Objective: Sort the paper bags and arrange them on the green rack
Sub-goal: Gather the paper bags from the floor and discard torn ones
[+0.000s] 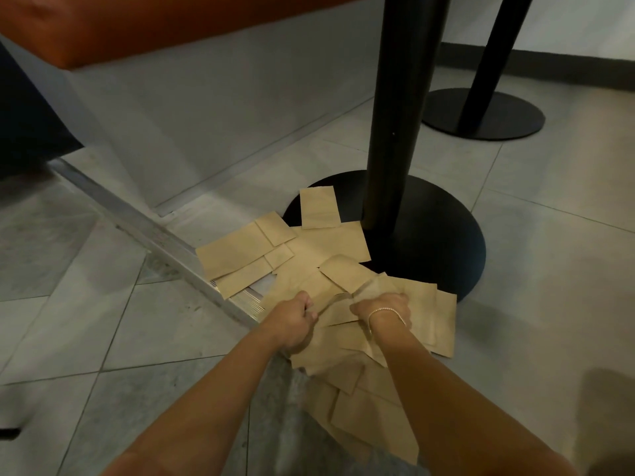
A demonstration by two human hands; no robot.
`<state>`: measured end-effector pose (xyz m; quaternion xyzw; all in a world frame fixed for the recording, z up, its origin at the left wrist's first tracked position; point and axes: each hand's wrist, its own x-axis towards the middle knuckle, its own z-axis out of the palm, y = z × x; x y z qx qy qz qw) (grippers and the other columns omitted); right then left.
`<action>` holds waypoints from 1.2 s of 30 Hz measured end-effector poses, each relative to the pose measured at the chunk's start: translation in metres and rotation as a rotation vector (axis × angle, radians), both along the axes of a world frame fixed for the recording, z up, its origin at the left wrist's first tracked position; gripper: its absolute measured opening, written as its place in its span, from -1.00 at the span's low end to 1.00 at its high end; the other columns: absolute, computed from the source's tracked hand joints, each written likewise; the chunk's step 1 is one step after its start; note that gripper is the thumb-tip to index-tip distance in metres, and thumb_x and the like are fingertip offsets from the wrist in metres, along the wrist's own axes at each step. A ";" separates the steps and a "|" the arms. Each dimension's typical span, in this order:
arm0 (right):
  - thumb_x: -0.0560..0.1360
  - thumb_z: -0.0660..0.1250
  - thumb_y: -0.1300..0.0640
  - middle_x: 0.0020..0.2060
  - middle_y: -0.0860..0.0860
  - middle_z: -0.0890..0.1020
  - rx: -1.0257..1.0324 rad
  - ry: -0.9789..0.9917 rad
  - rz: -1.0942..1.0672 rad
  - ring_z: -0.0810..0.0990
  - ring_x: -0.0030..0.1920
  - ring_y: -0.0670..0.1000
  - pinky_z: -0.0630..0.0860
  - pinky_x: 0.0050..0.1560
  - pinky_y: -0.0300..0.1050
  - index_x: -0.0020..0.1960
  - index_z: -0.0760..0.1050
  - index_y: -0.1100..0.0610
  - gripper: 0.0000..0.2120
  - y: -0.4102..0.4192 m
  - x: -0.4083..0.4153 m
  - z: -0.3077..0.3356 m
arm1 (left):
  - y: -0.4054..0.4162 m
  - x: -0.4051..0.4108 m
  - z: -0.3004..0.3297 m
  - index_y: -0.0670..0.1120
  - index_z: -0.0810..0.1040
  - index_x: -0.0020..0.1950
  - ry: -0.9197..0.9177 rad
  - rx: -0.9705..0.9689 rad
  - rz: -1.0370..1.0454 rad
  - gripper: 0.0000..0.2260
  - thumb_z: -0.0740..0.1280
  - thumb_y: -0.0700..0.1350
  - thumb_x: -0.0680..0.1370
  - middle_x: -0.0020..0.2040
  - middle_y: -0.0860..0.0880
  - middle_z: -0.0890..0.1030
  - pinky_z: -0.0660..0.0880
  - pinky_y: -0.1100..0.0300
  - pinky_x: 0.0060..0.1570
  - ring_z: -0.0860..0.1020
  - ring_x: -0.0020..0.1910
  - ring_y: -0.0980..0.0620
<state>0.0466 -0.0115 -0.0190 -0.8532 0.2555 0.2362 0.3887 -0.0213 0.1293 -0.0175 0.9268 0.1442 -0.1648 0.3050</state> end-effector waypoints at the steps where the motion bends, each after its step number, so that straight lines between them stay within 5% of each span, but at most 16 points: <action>1: 0.34 0.48 0.00 0.14 0.14 0.51 0.026 0.012 0.006 0.48 0.20 0.16 0.44 0.11 -0.06 0.30 0.28 0.23 -0.34 -0.002 0.000 -0.001 | -0.001 0.000 0.000 -0.08 0.28 -0.02 0.000 0.006 -0.001 -0.91 0.13 -0.08 0.63 -0.12 -0.05 0.46 0.28 0.22 -0.14 0.41 -0.10 -0.01; 4: 0.36 0.44 -0.04 -0.04 0.10 0.55 0.065 0.024 0.073 0.52 0.14 0.15 0.45 0.05 -0.10 0.03 0.46 0.18 -0.62 -0.004 -0.004 -0.003 | -0.003 0.001 -0.001 -0.09 0.28 -0.02 0.001 0.029 -0.012 -0.90 0.13 -0.08 0.64 -0.14 -0.04 0.45 0.27 0.23 -0.16 0.41 -0.10 -0.01; 9: 0.42 0.39 0.04 0.01 0.05 0.58 0.228 -0.097 0.044 0.54 0.11 0.14 0.47 0.06 -0.14 0.09 0.51 0.17 -0.69 -0.003 -0.012 -0.002 | 0.000 0.003 -0.001 -0.08 0.29 -0.01 0.021 0.023 0.005 -0.90 0.13 -0.07 0.63 -0.09 -0.07 0.47 0.31 0.20 -0.11 0.43 -0.08 -0.03; 12: 0.40 0.39 0.10 -0.04 0.12 0.65 0.388 -0.155 -0.023 0.63 -0.16 0.14 0.58 0.01 -0.01 -0.02 0.53 0.09 -0.83 -0.004 -0.016 0.011 | -0.003 0.004 0.008 -0.09 0.32 0.02 0.015 -0.010 0.019 -0.91 0.14 -0.08 0.63 -0.07 -0.07 0.47 0.29 0.22 -0.12 0.46 -0.04 -0.06; 14: 0.43 0.37 0.13 -0.05 0.10 0.64 0.376 -0.212 -0.016 0.64 -0.26 0.09 0.61 -0.04 -0.01 0.08 0.49 0.06 -0.77 -0.010 -0.015 0.026 | -0.009 0.005 0.021 -0.11 0.36 0.09 -0.018 -0.050 0.031 -0.88 0.14 -0.08 0.63 -0.05 -0.06 0.47 0.29 0.22 -0.10 0.47 0.01 -0.07; 18: 0.48 0.31 0.19 -0.14 0.06 0.56 0.304 -0.349 0.036 0.64 -0.09 0.14 0.60 0.00 0.06 0.14 0.44 0.10 -0.76 -0.035 -0.014 0.077 | -0.032 0.008 0.070 -0.07 0.36 0.01 -0.145 -0.110 0.081 -0.91 0.15 -0.06 0.63 -0.17 0.02 0.47 0.34 0.16 -0.14 0.45 -0.09 0.00; 23: 0.55 0.19 0.26 -0.20 0.18 0.62 0.381 -0.312 0.003 0.63 -0.31 0.08 0.62 -0.22 -0.06 0.23 0.40 0.15 -0.74 -0.063 -0.023 0.153 | -0.067 0.001 0.143 -0.04 0.34 -0.09 -0.261 -0.079 0.012 -0.86 0.14 -0.03 0.63 -0.26 0.02 0.44 0.30 0.23 -0.34 0.41 -0.27 0.07; 27: 0.53 0.22 0.25 -0.27 0.16 0.65 0.217 -0.316 0.153 0.64 -0.36 0.06 0.62 -0.34 -0.12 0.08 0.49 0.27 -0.83 -0.092 -0.027 0.216 | -0.095 -0.007 0.196 0.00 0.34 -0.20 -0.325 -0.108 -0.058 -0.82 0.21 -0.10 0.60 -0.29 0.04 0.43 0.28 0.29 -0.36 0.39 -0.32 0.12; 32: 0.51 0.27 0.23 -0.03 0.20 0.64 0.074 -0.433 0.261 0.58 -0.32 0.05 0.63 -0.20 -0.04 0.16 0.49 0.29 -0.75 -0.160 -0.034 0.291 | -0.152 -0.014 0.251 0.02 0.34 -0.26 -0.427 -0.166 -0.131 -0.79 0.27 -0.15 0.54 -0.32 0.06 0.40 0.27 0.27 -0.34 0.37 -0.32 0.11; 36: 0.51 0.25 0.25 -0.18 0.18 0.65 -0.052 -0.435 0.236 0.66 -0.27 0.09 0.65 -0.17 -0.04 0.07 0.49 0.23 -0.85 -0.230 -0.060 0.340 | -0.205 -0.020 0.290 0.02 0.34 -0.26 -0.460 -0.340 -0.176 -0.80 0.29 -0.16 0.51 -0.35 0.06 0.37 0.28 0.18 -0.28 0.33 -0.34 0.10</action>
